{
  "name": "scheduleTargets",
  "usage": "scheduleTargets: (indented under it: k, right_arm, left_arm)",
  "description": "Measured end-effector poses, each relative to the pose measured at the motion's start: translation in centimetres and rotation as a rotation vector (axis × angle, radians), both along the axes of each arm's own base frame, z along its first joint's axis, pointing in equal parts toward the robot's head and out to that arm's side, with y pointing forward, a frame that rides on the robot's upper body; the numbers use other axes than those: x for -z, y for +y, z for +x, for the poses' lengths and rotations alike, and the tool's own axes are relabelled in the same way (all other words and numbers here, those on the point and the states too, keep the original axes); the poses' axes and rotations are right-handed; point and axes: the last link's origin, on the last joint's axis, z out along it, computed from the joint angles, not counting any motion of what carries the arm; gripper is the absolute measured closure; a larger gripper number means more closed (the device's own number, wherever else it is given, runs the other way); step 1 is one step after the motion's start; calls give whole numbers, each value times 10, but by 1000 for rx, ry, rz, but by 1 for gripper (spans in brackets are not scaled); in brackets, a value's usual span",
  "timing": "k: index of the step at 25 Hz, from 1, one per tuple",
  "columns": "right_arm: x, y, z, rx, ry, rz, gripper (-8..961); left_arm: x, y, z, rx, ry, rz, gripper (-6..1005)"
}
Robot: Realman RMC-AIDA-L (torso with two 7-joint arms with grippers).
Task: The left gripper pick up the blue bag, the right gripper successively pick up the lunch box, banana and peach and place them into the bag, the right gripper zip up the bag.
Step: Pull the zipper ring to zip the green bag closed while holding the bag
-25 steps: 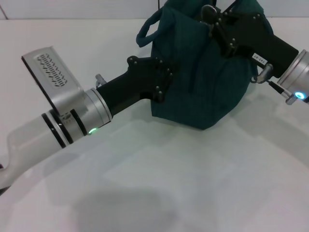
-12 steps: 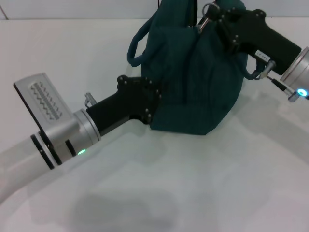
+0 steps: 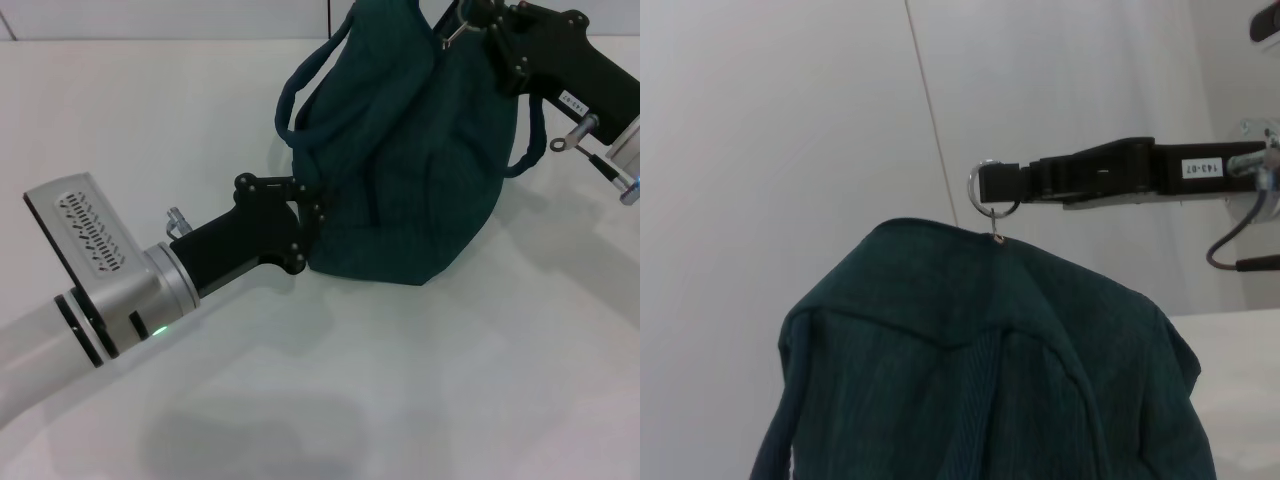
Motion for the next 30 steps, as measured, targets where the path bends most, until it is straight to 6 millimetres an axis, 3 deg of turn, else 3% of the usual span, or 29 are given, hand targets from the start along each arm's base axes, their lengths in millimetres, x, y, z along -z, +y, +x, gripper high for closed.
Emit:
scheduleTargets:
  k: [18, 28, 30]
  right_arm:
    - [1, -1, 3, 13, -2, 1, 946]
    - [8, -5, -4, -22, -11, -28, 946]
    - [9, -6, -3, -23, -12, -34, 946]
  left_arm:
    - [-29, -6, -43, -96, 72, 148, 941]
    - [-27, -12, -30, -71, -16, 163, 931]
    - [-35, -12, -24, -72, -106, 186, 844]
